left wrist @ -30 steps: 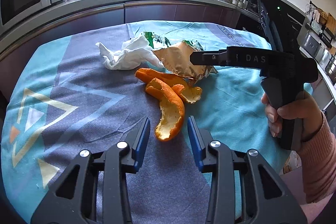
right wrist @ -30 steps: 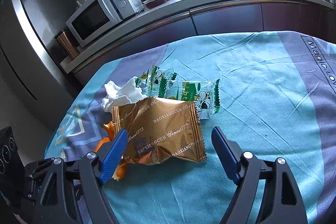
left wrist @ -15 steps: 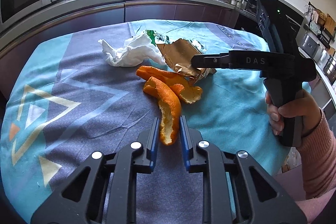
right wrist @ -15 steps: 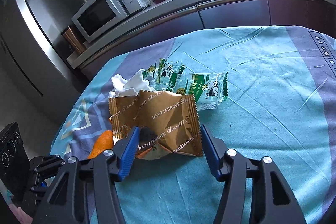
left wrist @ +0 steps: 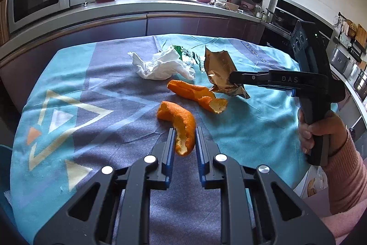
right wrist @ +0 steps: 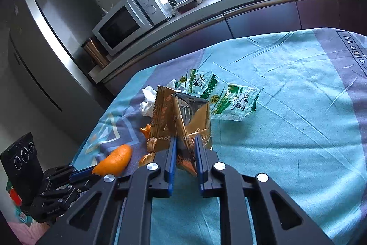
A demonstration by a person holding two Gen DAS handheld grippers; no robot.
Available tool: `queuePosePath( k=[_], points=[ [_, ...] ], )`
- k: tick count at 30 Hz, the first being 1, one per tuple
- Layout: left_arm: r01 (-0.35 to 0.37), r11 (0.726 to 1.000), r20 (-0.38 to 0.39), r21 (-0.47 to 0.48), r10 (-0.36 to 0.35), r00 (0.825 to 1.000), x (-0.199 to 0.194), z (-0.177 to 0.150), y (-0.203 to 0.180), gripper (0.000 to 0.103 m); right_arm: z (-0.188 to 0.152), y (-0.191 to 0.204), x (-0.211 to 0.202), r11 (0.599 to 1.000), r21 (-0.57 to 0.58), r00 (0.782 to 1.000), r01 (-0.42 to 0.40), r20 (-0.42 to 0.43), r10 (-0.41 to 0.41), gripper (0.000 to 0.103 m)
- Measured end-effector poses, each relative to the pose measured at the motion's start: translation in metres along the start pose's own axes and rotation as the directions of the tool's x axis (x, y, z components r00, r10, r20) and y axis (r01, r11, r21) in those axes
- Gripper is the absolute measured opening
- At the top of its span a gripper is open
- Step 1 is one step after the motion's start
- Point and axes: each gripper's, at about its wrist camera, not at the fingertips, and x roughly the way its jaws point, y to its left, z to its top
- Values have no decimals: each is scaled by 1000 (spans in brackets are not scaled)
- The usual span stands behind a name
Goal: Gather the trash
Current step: 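Grasp an orange peel with the left tool while the right tool grasps the gold wrapper, then carry peel and gold wrapper to the teal bin and open both tools over it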
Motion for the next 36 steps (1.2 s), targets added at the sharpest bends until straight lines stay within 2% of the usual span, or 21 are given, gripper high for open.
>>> queuePosePath(
  k=[14, 25, 36],
  points=[
    [-56, 998, 64, -9, 56, 996, -39, -9, 13, 15, 2, 40, -24, 994, -72, 994, -87, 61, 91, 13],
    [-127, 990, 118, -54, 133, 984, -82, -18, 40, 14, -4, 83, -3, 974, -135, 983, -179, 1, 181, 13],
    [-204, 970, 165, -132, 224, 960, -121, -25, 74, 14, -7, 130, 24, 946, -199, 967, -254, -66, 246, 13]
  ],
)
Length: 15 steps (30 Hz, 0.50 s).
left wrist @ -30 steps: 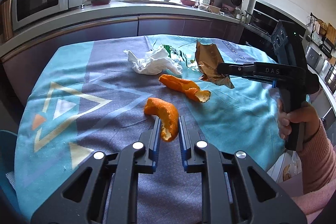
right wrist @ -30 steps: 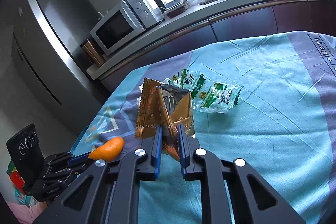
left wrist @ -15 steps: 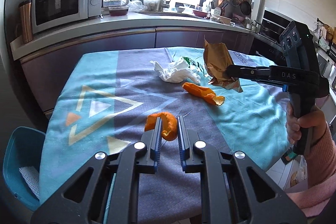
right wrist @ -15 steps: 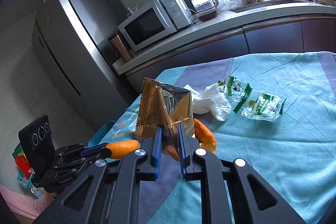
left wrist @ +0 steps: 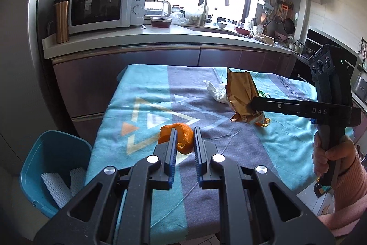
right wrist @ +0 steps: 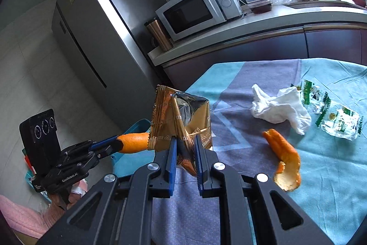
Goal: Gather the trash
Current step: 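Carry peel and gold wrapper to the teal bin and open both tools over it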
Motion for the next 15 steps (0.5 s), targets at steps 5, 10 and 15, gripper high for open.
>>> queuePosePath(
  k=[5, 10, 15],
  points=[
    [-38, 999, 22, -21, 39, 999, -14, 0, 17, 14, 3, 16, 18, 999, -28, 999, -36, -26, 35, 13],
    [-79, 996, 39, -45, 80, 996, -27, -2, 35, 14, 7, 37, 38, 996, -59, 996, -71, -61, 68, 13],
    [-119, 990, 52, -74, 123, 991, -40, -4, 55, 14, 13, 57, 60, 991, -88, 991, -104, -96, 95, 13]
  ],
)
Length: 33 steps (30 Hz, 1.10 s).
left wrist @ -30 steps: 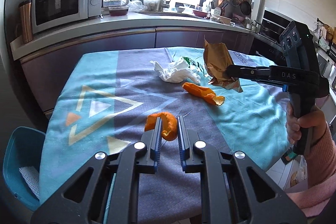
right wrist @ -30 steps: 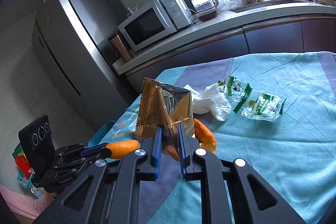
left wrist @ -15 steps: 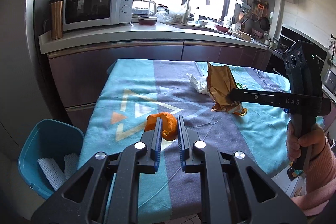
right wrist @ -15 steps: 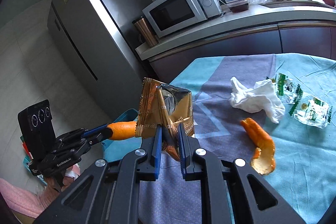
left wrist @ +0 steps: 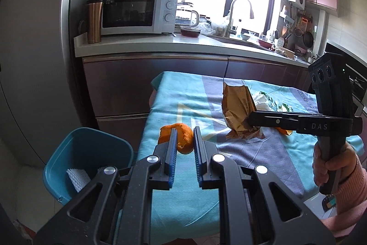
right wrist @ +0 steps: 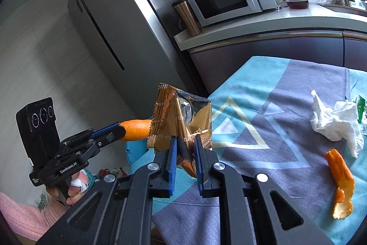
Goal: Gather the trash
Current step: 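Carry peel and gold wrapper to the teal bin and open both tools over it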
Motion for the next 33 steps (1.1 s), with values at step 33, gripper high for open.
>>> queuePosePath(
  k=[33],
  points=[
    [-237, 961, -63, -142, 230, 971, -1, -21, 120, 14, 30, 76, 140, 985, -138, 975, -101, -208, 71, 13]
  ],
)
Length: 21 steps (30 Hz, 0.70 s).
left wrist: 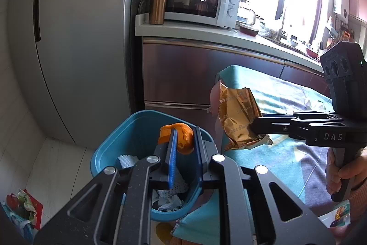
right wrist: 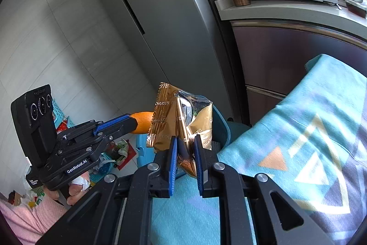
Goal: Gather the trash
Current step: 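Carry peel and gold wrapper to the teal bin and open both tools over it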
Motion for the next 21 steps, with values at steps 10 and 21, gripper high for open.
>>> queuePosePath(
  k=[10, 21],
  points=[
    [-40, 998, -61, -47, 37, 997, 29, -13, 21, 14, 10, 8, 42, 999, -21, 997, 31, -71, -32, 13],
    [-43, 994, -134, -97, 30, 991, 69, -23, 36, 15, 12, 10, 85, 996, -38, 983, 82, -161, -87, 13]
  ],
)
